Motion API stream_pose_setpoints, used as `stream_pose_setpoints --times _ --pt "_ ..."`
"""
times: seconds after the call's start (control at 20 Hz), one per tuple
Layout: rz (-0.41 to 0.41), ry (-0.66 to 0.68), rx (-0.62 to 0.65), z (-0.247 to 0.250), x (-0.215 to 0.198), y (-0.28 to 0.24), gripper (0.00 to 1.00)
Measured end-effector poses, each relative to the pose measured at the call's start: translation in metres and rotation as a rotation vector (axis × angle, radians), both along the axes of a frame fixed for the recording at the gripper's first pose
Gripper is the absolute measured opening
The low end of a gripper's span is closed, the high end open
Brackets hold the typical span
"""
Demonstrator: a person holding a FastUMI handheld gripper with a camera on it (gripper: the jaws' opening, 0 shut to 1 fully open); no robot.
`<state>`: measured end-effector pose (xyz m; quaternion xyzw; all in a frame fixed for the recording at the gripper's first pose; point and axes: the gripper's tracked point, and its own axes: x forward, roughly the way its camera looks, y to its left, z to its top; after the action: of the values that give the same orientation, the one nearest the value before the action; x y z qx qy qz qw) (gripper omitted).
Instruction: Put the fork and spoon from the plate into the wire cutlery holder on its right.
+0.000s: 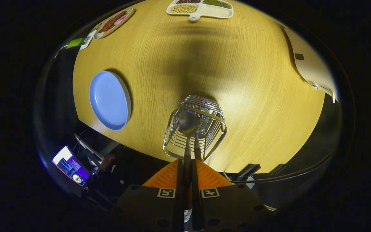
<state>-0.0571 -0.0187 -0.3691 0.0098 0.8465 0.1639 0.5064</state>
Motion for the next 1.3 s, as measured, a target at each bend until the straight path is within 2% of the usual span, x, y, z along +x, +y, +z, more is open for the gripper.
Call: stream_pose_setpoints --times 0.2,0.3,0.35,0.45,0.8,0.9,1.05,1.3 --pt "-0.034 -0.091 0.022 -0.003 0.007 0.002 0.44" --pt "-0.077 -0.159 0.042 -0.002 0.014 0.004 0.64" --pt "-0.096 -0.198 0.052 0.000 0.017 0.005 0.85" --pt "-0.129 -0.289 0.067 0.003 0.024 0.006 0.98" --pt "-0.254 -0.681 0.151 0.036 0.059 0.004 1.00" --pt "-0.295 -0.821 0.184 0.058 0.074 0.002 0.99" --pt "-0.311 -1.022 0.190 0.096 0.083 -0.011 0.99" --pt "-0.377 -1.241 0.178 0.153 0.079 -0.028 0.99"
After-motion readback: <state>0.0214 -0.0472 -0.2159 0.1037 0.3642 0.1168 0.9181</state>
